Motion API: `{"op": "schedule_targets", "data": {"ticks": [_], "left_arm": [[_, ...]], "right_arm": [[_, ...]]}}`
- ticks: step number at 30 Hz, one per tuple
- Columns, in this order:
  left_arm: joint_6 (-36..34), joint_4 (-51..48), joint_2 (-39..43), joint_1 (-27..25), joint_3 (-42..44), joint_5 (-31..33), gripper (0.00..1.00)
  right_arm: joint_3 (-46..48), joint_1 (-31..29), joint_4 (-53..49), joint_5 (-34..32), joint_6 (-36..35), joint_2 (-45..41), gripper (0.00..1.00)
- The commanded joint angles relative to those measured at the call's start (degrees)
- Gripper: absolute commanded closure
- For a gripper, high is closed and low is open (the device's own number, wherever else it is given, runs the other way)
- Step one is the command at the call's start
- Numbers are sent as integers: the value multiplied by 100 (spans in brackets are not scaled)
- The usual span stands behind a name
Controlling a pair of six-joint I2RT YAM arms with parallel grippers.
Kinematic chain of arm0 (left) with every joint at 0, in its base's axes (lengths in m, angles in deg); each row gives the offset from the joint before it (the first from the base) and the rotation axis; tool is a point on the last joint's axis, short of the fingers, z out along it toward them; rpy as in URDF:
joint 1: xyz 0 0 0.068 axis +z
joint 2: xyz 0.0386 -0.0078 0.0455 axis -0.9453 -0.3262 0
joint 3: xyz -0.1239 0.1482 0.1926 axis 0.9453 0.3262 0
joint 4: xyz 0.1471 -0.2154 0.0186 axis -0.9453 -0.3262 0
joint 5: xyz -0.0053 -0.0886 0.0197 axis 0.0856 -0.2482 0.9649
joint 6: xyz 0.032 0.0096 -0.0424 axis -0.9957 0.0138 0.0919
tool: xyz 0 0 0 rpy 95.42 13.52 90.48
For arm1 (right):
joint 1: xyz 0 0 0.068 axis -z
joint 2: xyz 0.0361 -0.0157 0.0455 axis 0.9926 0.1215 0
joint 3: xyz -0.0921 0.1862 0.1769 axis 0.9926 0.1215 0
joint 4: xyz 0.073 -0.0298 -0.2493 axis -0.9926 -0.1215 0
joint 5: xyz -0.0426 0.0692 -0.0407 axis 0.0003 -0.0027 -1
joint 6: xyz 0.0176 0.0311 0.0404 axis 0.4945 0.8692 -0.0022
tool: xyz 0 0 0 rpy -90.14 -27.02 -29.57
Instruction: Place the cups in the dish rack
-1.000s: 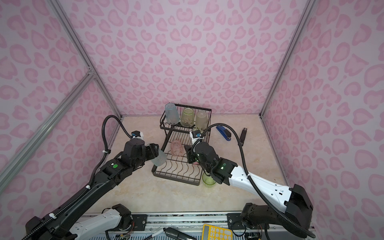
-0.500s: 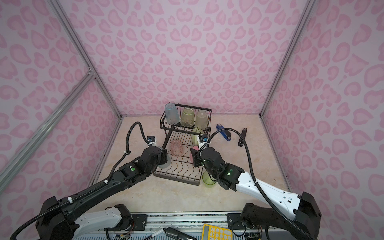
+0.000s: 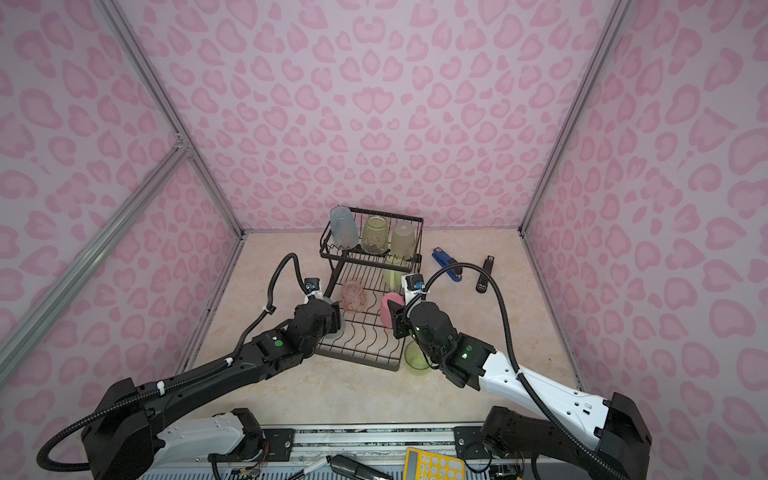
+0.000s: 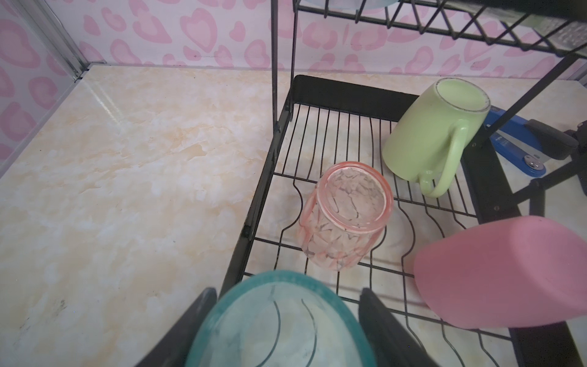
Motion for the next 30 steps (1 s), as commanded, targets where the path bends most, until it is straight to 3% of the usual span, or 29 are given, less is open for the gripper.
{"op": "schedule_targets", "data": {"ticks": [1, 8, 30], "left_arm": [[-57, 498, -74, 3, 106, 231, 50], [-129, 988, -175, -28, 415, 271, 50], [12, 1038, -407, -99, 738, 487, 49]], "right_arm": [[89, -1, 264, -71, 27, -55, 56], [231, -7, 374, -53, 59, -80, 56], [338, -24, 457, -46, 115, 83, 55]]}}
